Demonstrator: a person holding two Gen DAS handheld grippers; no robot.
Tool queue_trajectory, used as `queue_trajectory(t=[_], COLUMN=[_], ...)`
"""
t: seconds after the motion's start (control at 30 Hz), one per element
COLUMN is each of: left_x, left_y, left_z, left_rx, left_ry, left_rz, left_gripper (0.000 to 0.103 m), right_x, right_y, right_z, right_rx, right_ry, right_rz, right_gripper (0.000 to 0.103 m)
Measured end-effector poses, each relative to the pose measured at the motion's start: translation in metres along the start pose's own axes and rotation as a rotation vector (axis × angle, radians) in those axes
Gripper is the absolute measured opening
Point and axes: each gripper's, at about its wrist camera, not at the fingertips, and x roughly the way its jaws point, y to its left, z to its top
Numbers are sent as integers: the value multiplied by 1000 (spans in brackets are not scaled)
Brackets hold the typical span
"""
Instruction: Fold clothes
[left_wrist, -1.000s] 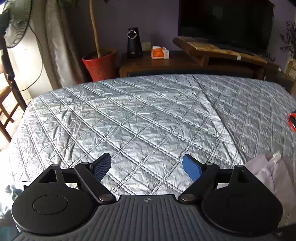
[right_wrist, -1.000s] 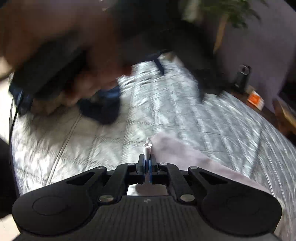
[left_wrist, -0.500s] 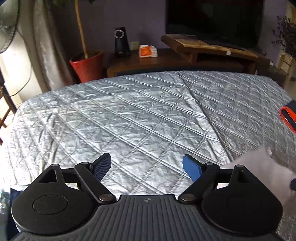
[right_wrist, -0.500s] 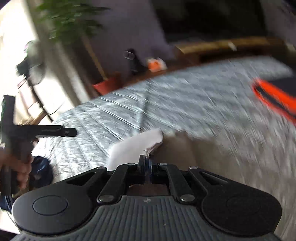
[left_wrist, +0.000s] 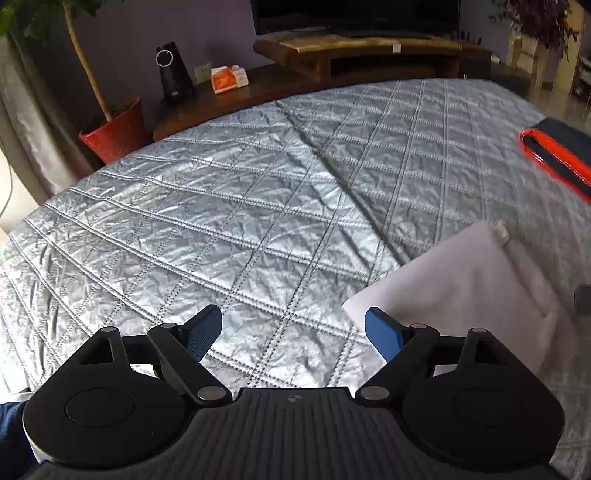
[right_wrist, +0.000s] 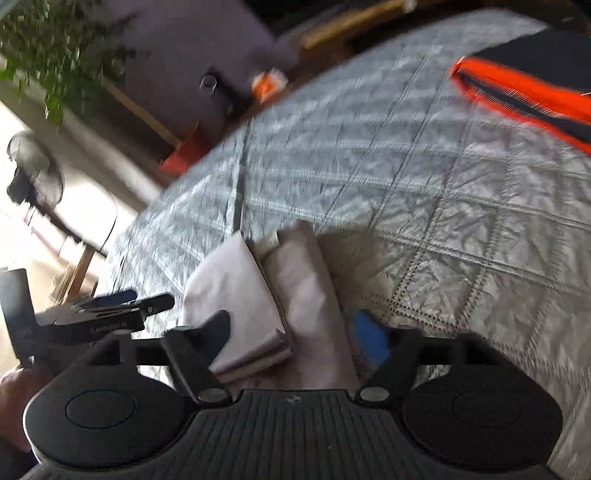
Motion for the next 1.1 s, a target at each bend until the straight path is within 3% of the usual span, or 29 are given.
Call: queue_trajectory(t=[0.2,0.3,0.37,0.5,0.73,0.8,0.83,0.93,1.0,1.1], left_x=[13,18,18,17,15,14,14,16,17,17], left_y=[2,-10,-15,-9,-14,-15,-15,-22,-33,-38], left_z=[-6,-9,-10,-7,-8,-8,-8,-11,-13,-14], left_rx=[22,91,126,95,110,109,108,134,185,201], left_ry=[53,68,65,58,55,55,56,65,66,59], left_rz=[15,20,28,30,17,14,14,17,34,43], left_gripper=[89,89,89,89,89,89,89,89,89,89], right_x=[26,17,6,11,53,56,56,57,56,55], right_y=[-29,-15,0,11,21,23,24,33,38,37], right_z=[24,30,32,32,33,31,32,27,22,21], right_rx=[92,0,-79,-100,-209,-256,-269,-362,-420,-392], right_ry=[78,7,-19,68,222,221,223,219,218,236], right_rz=[119,95,122,243,176,177,173,103,80,107], right_gripper=[74,73,75,76,75,76,73,17,16,23])
